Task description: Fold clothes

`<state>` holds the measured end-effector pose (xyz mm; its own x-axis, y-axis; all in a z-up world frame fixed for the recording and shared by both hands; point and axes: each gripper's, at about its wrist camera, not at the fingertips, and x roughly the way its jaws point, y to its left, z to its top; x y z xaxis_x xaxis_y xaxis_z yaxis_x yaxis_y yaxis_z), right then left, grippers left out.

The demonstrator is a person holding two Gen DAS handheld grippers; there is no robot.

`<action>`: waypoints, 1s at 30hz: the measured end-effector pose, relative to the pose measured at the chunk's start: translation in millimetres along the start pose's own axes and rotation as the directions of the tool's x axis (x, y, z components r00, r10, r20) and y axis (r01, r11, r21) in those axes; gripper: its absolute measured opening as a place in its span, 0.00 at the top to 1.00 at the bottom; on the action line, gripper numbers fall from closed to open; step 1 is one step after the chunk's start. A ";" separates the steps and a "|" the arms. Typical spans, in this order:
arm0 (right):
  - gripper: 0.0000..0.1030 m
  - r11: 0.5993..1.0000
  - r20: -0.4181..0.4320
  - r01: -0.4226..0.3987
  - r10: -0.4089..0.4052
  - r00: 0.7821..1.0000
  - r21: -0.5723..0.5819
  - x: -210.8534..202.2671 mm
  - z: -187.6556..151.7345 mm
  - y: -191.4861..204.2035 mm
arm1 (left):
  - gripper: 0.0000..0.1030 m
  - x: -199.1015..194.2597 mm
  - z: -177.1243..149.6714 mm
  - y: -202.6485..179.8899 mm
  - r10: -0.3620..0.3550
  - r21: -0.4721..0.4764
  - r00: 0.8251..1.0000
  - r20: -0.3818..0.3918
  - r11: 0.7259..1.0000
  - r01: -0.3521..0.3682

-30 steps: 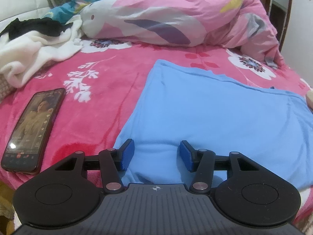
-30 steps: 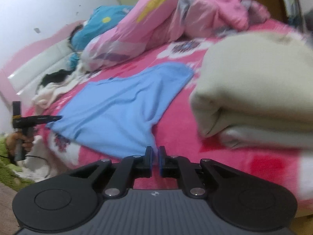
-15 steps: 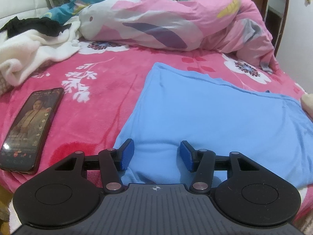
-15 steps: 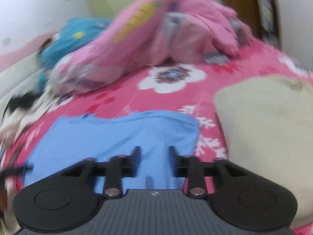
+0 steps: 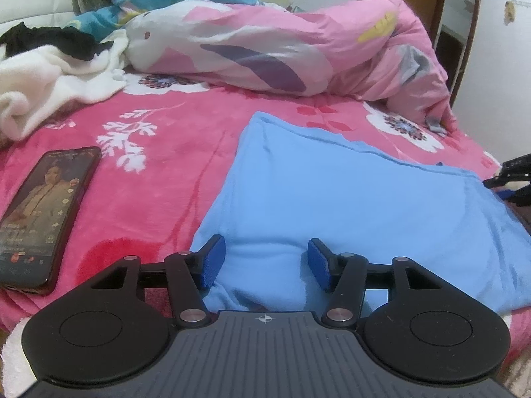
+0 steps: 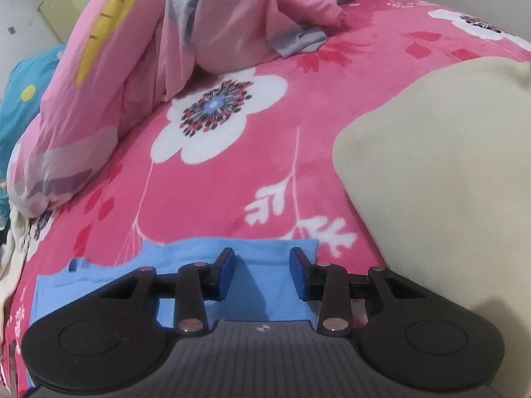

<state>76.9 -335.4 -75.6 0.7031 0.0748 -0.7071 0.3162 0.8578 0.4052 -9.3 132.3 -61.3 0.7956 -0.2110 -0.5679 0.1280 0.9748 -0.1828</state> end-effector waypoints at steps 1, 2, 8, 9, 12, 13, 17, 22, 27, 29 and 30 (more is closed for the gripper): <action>0.63 1.000 0.004 0.001 -0.001 1.000 -0.008 -0.3 0.7 0.4 | 0.46 0.2 -0.1 0.3 -0.002 0.000 1.000 0.001 1.000 0.002; 0.71 1.000 0.009 0.002 -0.001 1.000 -0.015 -0.5 1.3 0.9 | 0.46 0.3 -0.3 0.5 -0.003 0.001 1.000 0.003 1.000 0.003; 0.89 0.985 0.024 0.085 -0.082 0.996 -0.150 -2.8 3.5 12.7 | 0.45 0.6 -1.1 0.4 -0.007 0.011 1.000 0.007 1.000 0.007; 0.88 0.981 0.038 0.117 -0.112 0.993 -0.157 -5.8 4.3 14.5 | 0.45 0.4 -1.0 0.6 -0.008 0.011 1.000 0.006 1.000 0.008; 0.76 0.972 0.035 0.157 -0.154 0.987 -0.172 -11.0 7.0 19.0 | 0.44 0.5 -0.7 0.8 -0.010 0.007 1.000 0.007 1.000 0.010; 0.69 0.970 0.016 0.153 -0.153 0.988 -0.186 -9.7 7.0 21.0 | 0.44 0.7 -0.7 0.7 -0.011 0.008 1.000 0.008 1.000 0.011; 0.62 0.934 -0.018 0.205 -0.219 0.975 -0.292 6.6 2.6 35.7 | 0.41 1.4 -0.9 -0.6 -0.010 0.014 1.000 0.010 1.000 0.010; 0.92 0.883 0.028 0.206 -0.214 0.976 -0.422 4.1 -5.5 41.5 | 0.41 0.7 -1.8 0.8 -0.019 0.009 1.000 0.014 1.000 0.019; 0.94 0.779 0.212 0.312 -0.232 0.949 -0.543 -11.8 -14.0 61.4 | 0.41 0.8 -1.9 0.8 -0.020 0.013 1.000 0.014 1.000 0.020; 0.94 0.749 0.254 0.339 -0.233 0.939 -0.569 -10.0 -14.4 66.0 | 0.41 0.8 -1.5 0.8 -0.021 0.014 1.000 0.013 1.000 0.021; 0.94 0.740 0.263 0.343 -0.229 0.937 -0.578 -6.6 -14.9 65.7 | 0.41 0.8 -1.4 0.9 -0.021 0.014 1.000 0.012 1.000 0.020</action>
<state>83.6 -271.9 -53.0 0.7540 -0.2604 -0.6031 0.1072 0.9545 -0.2782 -9.4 132.9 -63.0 0.7999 -0.2301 -0.5542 0.1528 0.9712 -0.1827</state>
